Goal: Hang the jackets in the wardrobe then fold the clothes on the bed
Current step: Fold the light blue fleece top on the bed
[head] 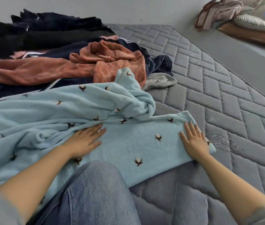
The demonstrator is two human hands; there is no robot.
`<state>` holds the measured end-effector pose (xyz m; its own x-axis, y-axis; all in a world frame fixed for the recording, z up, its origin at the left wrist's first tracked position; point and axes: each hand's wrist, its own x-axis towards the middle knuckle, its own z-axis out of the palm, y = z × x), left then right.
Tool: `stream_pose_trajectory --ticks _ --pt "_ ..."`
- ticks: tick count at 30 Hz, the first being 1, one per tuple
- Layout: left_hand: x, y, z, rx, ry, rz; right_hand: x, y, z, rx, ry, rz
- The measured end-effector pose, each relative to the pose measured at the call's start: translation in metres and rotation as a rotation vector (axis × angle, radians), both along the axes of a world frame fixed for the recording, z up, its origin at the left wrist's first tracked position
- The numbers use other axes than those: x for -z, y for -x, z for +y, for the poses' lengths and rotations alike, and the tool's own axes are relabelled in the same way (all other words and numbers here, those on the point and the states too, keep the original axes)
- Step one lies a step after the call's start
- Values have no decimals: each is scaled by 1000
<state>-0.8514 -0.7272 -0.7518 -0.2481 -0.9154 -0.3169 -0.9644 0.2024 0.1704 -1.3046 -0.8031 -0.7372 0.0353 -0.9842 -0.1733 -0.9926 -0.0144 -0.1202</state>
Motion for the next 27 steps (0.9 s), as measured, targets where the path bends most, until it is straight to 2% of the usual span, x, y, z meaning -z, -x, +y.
stream_pose_trajectory --ticks 2,4,6,8,9,12,14,16,18,20,22,25,27 --pt "-6 1 -1 -4 -31 -6 -6 7 -4 57 -13 15" --pt "-10 5 -2 -27 -37 8 -11 -8 -6 10 82 18" --pt "-13 10 -1 -61 -54 50 -11 -33 -2 -199 115 -45" --pt "-17 14 -1 -88 -79 93 -3 -52 8 -422 25 -71" --pt "-19 15 -1 -95 -88 110 1 -56 10 -439 -11 -62" --pt "-34 19 0 -147 -124 228 -1 -58 -8 -171 -40 -65" --pt "-48 21 1 -261 -124 416 -12 -71 -19 -65 -15 -66" --pt "-66 19 2 -372 -12 584 -26 -95 -24 -88 159 -136" --pt "-87 8 1 -448 157 653 -41 -123 -25 -173 358 -280" --pt "-106 -10 -5 -528 328 641 -58 -150 -31 -213 487 -443" --pt "-117 -31 -16 -610 490 536 -74 -177 -44 -225 544 -537" --pt "-116 -63 -41 -728 629 300 -89 -220 -78 -354 520 -457" --pt "-110 -80 -60 -760 550 197 -90 -245 -102 -387 425 -368"
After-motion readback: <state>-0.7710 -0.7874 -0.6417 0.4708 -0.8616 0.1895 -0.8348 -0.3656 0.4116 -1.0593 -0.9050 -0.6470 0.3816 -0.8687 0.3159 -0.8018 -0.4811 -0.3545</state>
